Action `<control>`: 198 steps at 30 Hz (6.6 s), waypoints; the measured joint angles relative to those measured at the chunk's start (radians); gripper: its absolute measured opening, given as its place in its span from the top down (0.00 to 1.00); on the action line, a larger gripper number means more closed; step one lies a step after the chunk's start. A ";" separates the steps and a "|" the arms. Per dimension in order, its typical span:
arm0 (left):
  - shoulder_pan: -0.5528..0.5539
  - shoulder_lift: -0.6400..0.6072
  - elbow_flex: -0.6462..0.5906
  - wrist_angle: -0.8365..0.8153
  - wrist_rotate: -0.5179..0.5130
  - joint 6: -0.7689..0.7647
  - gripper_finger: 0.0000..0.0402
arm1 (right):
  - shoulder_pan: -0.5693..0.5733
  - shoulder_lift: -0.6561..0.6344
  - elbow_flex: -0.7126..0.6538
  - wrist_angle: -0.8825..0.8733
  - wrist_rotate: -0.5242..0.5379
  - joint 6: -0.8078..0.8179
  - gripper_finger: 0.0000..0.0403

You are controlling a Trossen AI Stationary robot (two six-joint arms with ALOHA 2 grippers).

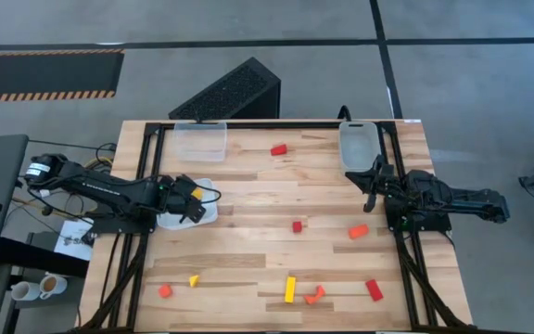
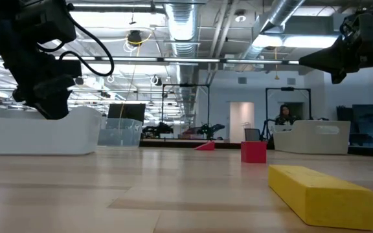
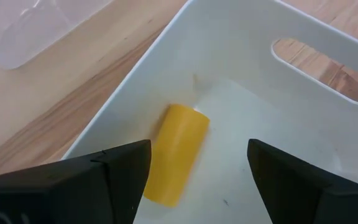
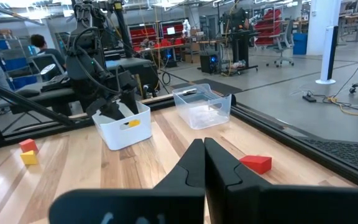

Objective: Sort & place blocks by color
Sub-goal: Put the middle red block into the gray bin

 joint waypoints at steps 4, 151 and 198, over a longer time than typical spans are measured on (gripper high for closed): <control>0.000 0.000 0.000 0.000 0.000 0.008 0.37 | 0.000 0.000 0.000 0.000 0.000 0.000 0.97; -0.108 -0.002 0.116 0.878 -0.030 0.799 0.37 | 0.000 0.000 0.000 0.000 0.000 0.000 0.97; -0.076 -0.003 0.116 1.024 -0.119 0.995 0.37 | -0.002 0.000 0.000 0.096 -0.006 0.014 0.97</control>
